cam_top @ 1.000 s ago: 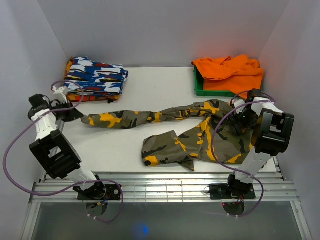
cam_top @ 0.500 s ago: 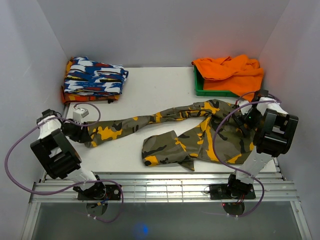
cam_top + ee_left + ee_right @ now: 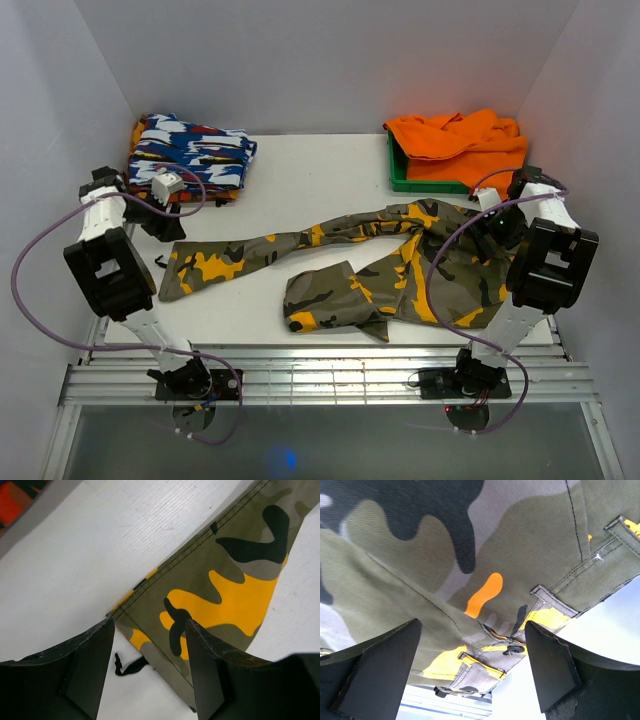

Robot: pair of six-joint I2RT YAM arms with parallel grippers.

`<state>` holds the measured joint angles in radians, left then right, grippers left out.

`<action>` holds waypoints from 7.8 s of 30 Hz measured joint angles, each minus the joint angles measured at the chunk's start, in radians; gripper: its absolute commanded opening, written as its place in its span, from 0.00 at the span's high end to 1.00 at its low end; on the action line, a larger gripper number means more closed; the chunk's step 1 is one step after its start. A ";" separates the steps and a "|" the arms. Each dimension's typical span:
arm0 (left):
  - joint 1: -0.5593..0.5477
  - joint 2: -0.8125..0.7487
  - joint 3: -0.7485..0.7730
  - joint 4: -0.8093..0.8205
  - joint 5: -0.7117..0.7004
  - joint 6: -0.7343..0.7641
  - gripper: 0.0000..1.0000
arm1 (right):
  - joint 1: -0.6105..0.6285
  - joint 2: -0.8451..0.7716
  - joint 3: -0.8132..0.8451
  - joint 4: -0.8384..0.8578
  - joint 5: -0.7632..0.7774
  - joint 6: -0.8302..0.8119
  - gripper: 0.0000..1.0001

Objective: Fold and stack the trousers
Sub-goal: Flatten the trousers out

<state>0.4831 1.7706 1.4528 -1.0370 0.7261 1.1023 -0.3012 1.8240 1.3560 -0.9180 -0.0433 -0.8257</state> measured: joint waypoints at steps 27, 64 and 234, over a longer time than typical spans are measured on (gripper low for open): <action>-0.153 0.311 0.155 0.012 -0.364 0.116 1.00 | 0.066 0.071 0.028 -0.043 0.015 0.011 0.10; 0.141 -0.275 -0.291 0.084 -0.126 0.430 0.54 | 0.010 0.105 0.007 -0.025 0.123 -0.049 0.10; -0.031 0.153 -0.221 0.345 -0.064 -0.334 0.66 | 0.434 0.275 0.352 -0.083 -0.159 0.070 0.33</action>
<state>0.4522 1.9236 1.2320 -0.6918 0.6621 0.7681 0.1329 2.0987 1.7077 -1.0012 -0.2028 -0.7555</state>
